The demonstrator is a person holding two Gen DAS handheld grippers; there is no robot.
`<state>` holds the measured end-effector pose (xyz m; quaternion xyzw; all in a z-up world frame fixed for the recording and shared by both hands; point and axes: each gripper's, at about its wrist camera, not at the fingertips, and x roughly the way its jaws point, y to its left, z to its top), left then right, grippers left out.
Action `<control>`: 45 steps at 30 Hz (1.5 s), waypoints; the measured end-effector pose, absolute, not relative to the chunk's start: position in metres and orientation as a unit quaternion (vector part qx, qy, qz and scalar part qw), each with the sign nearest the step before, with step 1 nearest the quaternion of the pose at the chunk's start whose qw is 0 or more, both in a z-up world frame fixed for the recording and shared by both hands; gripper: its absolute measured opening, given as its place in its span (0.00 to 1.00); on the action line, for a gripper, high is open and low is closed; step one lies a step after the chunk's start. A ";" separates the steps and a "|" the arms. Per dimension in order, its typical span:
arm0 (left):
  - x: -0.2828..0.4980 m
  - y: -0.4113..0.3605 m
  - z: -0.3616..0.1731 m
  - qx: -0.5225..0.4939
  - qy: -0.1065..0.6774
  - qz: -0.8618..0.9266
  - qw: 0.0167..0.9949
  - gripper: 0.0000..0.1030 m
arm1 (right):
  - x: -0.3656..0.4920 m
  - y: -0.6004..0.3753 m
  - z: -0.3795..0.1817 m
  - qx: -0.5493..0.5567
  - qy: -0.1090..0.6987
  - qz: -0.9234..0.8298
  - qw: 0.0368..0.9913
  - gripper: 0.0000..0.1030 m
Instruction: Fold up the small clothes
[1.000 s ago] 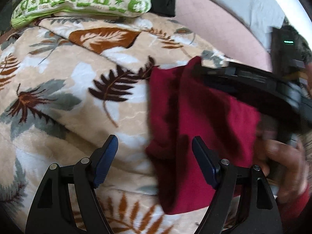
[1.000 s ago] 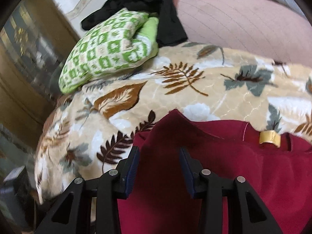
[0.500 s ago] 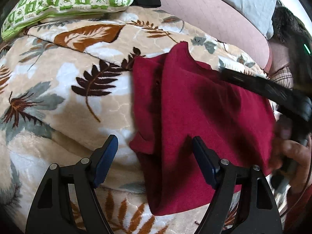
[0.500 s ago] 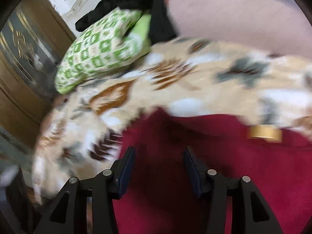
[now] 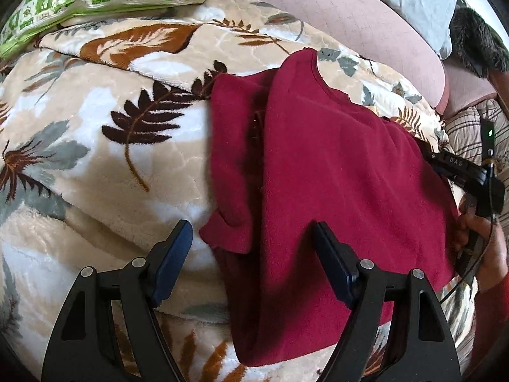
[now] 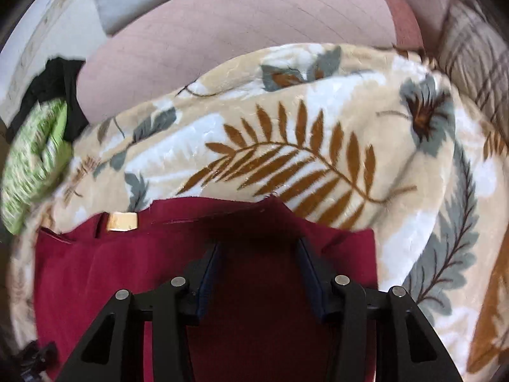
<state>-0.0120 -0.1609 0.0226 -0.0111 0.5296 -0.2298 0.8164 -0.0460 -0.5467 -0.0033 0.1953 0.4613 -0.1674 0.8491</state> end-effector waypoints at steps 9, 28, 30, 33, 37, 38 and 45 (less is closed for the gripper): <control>-0.014 -0.151 0.025 -0.023 0.532 -0.229 0.815 0.76 | -0.010 -0.437 0.067 0.213 0.447 0.019 0.869 0.46; -0.007 -0.140 0.024 -0.035 0.547 -0.236 0.803 0.76 | 0.100 -0.309 0.022 0.160 0.535 0.112 0.822 0.48; -0.008 -0.140 0.023 -0.033 0.546 -0.237 0.803 0.76 | 0.097 -0.312 0.028 0.171 0.535 0.116 0.819 0.52; -0.010 -0.141 0.023 -0.030 0.545 -0.235 0.804 0.76 | 0.089 -0.316 0.033 0.179 0.543 0.116 0.812 0.56; -0.009 -0.136 0.027 -0.040 0.549 -0.238 0.800 0.76 | 0.078 -0.318 0.037 0.171 0.543 0.114 0.814 0.58; -0.007 -0.131 0.029 -0.047 0.548 -0.238 0.800 0.76 | 0.077 -0.318 0.037 0.173 0.544 0.113 0.813 0.59; 0.001 -0.101 0.032 -0.090 0.558 -0.237 0.790 0.76 | 0.089 -0.296 0.034 0.137 0.568 0.101 0.805 0.69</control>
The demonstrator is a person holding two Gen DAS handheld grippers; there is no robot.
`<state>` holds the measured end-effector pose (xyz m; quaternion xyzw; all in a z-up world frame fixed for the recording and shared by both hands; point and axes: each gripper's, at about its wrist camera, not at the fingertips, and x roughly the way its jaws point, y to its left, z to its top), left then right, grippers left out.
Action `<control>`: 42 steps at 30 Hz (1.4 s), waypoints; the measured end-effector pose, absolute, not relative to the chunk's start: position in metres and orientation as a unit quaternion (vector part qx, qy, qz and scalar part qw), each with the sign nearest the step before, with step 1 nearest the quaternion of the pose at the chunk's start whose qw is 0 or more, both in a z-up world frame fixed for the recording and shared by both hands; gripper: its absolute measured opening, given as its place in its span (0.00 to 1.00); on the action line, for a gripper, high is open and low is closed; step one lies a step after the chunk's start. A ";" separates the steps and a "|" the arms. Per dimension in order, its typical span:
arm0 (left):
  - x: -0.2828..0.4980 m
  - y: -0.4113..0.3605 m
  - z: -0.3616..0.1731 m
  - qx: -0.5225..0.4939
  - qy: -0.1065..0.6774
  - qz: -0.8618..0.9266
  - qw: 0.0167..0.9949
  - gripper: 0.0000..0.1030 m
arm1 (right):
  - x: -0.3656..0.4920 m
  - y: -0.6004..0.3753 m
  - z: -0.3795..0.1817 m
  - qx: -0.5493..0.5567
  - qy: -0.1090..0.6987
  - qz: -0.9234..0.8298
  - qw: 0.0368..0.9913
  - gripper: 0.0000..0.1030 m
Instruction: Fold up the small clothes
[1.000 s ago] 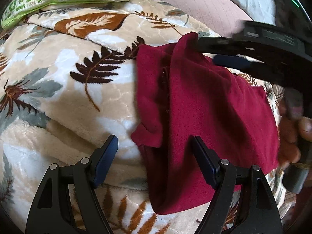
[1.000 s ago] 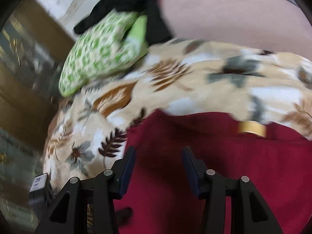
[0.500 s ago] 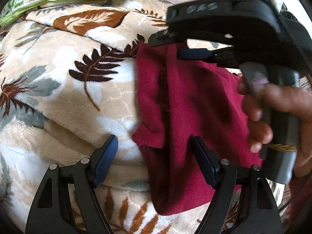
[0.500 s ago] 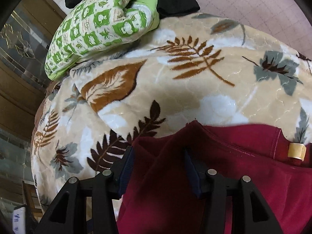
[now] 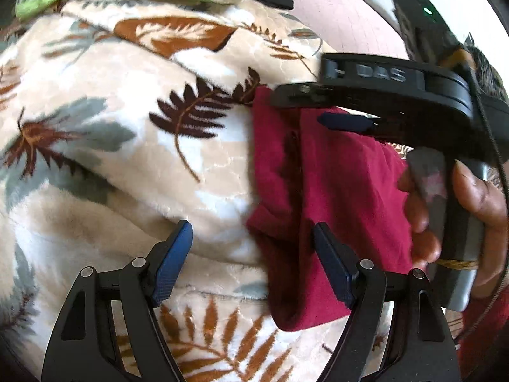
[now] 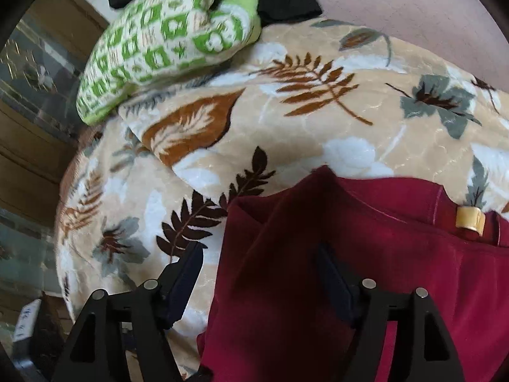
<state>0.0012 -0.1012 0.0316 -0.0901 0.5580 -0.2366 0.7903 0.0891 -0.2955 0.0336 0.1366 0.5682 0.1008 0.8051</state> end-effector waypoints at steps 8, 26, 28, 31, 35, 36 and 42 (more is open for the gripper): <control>0.001 -0.102 0.025 -0.083 0.564 -0.236 0.787 0.76 | 0.102 -0.248 0.008 -0.010 0.588 0.071 0.806 0.92; 0.003 -0.152 0.020 -0.049 0.538 -0.267 0.798 0.76 | 0.049 -0.328 0.049 0.184 0.506 0.154 0.828 0.19; 0.006 -0.152 0.017 -0.049 0.539 -0.262 0.799 0.76 | 0.047 -0.329 0.049 0.186 0.506 0.154 0.828 0.19; 0.006 -0.152 0.016 -0.048 0.538 -0.261 0.800 0.76 | 0.047 -0.330 0.049 0.185 0.506 0.154 0.828 0.19; -0.001 -0.150 0.020 -0.041 0.533 -0.260 0.804 0.76 | 0.046 -0.334 0.049 0.188 0.503 0.155 0.829 0.19; -0.002 -0.150 0.020 -0.042 0.533 -0.259 0.804 0.76 | 0.045 -0.335 0.050 0.189 0.503 0.156 0.829 0.19; -0.005 -0.152 0.019 -0.039 0.528 -0.258 0.808 0.76 | 0.038 -0.340 0.055 0.194 0.494 0.155 0.833 0.18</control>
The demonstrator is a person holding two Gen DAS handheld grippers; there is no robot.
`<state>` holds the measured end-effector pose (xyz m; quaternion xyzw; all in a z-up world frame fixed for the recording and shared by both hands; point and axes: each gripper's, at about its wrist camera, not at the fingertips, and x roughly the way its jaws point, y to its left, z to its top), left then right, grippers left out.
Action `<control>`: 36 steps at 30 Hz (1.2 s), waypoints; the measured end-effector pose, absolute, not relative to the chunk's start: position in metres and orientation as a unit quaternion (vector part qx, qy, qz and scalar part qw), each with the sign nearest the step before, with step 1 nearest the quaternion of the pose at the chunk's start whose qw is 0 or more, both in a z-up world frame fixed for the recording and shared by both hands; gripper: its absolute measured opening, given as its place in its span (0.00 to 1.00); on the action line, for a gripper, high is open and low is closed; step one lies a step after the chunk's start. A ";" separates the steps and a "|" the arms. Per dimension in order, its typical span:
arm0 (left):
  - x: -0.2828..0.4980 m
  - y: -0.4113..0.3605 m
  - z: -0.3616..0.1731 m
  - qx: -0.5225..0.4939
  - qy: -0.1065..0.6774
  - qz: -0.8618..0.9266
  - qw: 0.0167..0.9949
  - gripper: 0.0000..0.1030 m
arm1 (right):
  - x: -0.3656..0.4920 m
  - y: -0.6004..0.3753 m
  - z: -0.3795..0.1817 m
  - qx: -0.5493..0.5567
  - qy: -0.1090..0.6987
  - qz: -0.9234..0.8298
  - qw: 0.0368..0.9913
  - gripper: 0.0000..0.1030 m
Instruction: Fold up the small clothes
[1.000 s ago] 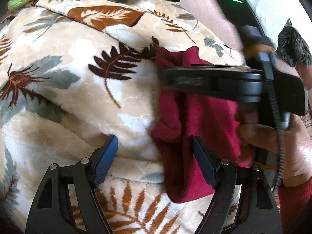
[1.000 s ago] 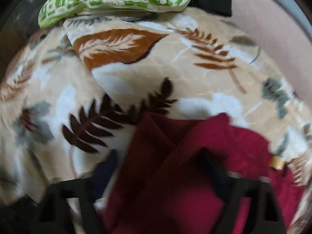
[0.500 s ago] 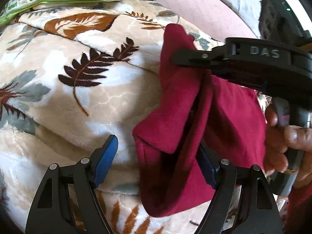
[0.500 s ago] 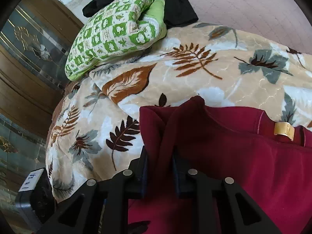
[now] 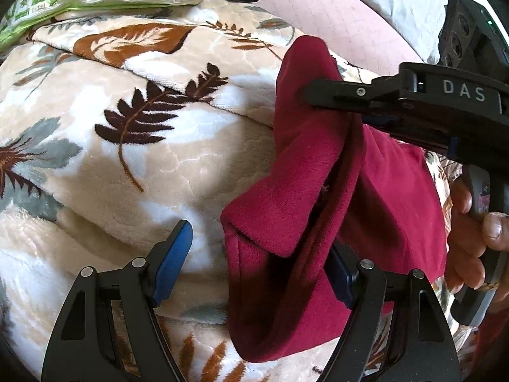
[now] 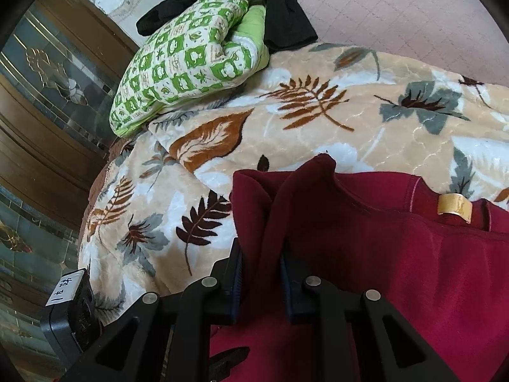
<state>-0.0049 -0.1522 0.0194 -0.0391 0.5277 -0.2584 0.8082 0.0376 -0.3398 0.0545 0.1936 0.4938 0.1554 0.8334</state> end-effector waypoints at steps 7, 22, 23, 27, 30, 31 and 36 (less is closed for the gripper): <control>-0.024 -0.170 0.030 -0.038 0.515 -0.295 0.804 0.24 | 0.025 -0.354 0.066 0.196 0.480 0.158 0.840 0.16; -0.087 -0.322 0.106 0.018 0.466 -0.416 0.781 0.20 | -0.042 -0.480 0.132 0.177 0.436 0.092 0.878 0.15; -0.088 -0.333 0.102 0.018 0.471 -0.420 0.775 0.20 | -0.047 -0.493 0.130 0.181 0.437 0.082 0.877 0.14; -0.094 -0.375 0.081 0.028 0.492 -0.430 0.756 0.20 | -0.065 -0.539 0.108 0.215 0.443 0.043 0.869 0.14; -0.101 -0.400 0.060 0.045 0.507 -0.429 0.746 0.20 | -0.073 -0.570 0.075 0.245 0.458 -0.001 0.854 0.14; -0.103 -0.406 0.055 0.056 0.513 -0.427 0.743 0.20 | -0.074 -0.574 0.066 0.251 0.464 -0.010 0.849 0.14; -0.108 -0.391 0.080 0.047 0.518 -0.470 0.713 0.46 | -0.087 -0.597 0.036 0.329 0.455 -0.025 0.827 0.21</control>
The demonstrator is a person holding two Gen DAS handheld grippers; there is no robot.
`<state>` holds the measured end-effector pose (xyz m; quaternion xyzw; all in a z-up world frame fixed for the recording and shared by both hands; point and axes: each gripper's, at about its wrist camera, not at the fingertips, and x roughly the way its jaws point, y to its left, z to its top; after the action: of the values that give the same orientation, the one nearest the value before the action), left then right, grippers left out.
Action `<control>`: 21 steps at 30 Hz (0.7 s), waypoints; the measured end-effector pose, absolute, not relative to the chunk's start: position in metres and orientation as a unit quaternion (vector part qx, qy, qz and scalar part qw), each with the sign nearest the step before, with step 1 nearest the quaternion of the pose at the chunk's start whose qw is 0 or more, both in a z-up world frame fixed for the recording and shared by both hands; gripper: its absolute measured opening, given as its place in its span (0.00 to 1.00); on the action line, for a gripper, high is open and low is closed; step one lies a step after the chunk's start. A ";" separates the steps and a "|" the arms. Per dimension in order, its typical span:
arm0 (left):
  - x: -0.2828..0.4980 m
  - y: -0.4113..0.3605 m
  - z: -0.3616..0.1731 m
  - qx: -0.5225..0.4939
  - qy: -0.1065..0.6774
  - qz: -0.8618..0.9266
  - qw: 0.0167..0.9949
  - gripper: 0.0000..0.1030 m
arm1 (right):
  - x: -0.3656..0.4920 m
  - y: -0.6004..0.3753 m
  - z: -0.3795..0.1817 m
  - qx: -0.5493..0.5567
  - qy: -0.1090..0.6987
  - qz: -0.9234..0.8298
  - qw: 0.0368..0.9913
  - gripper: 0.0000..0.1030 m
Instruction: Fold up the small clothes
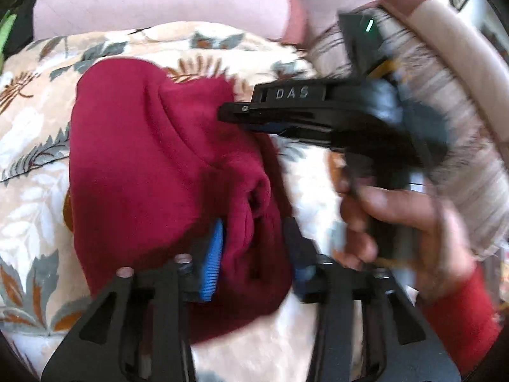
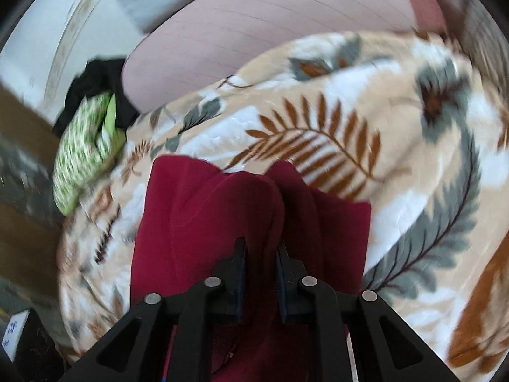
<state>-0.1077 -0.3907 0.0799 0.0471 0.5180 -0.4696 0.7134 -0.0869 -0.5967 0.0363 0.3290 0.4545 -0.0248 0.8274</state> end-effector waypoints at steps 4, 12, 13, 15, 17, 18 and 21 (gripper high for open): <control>-0.114 -0.341 0.122 0.063 0.454 -0.475 0.752 0.58 | -0.119 -0.598 0.058 0.362 0.418 -0.001 0.833 0.46; -0.092 -0.303 0.071 0.085 0.494 -0.383 0.776 0.59 | -0.150 -0.563 0.049 0.370 0.438 0.020 0.819 0.63; -0.093 -0.305 0.061 0.089 0.500 -0.379 0.773 0.59 | -0.147 -0.560 0.042 0.374 0.445 0.020 0.813 0.63; -0.097 -0.306 0.047 0.095 0.508 -0.373 0.770 0.59 | -0.137 -0.555 0.026 0.392 0.452 0.020 0.801 0.64; -0.101 -0.306 0.045 0.093 0.511 -0.371 0.770 0.59 | -0.131 -0.553 0.016 0.399 0.454 0.014 0.797 0.64; -0.101 -0.307 0.046 0.092 0.509 -0.368 0.773 0.59 | -0.132 -0.553 0.017 0.393 0.449 0.010 0.802 0.58; -0.107 -0.301 0.066 0.086 0.486 -0.371 0.787 0.59 | -0.143 -0.545 0.043 0.341 0.426 0.012 0.838 0.24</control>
<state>-0.1074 -0.3014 0.0659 0.0862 0.4859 -0.3707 0.7868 -0.1428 -0.5451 0.0429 0.3408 0.4258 0.0121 0.8381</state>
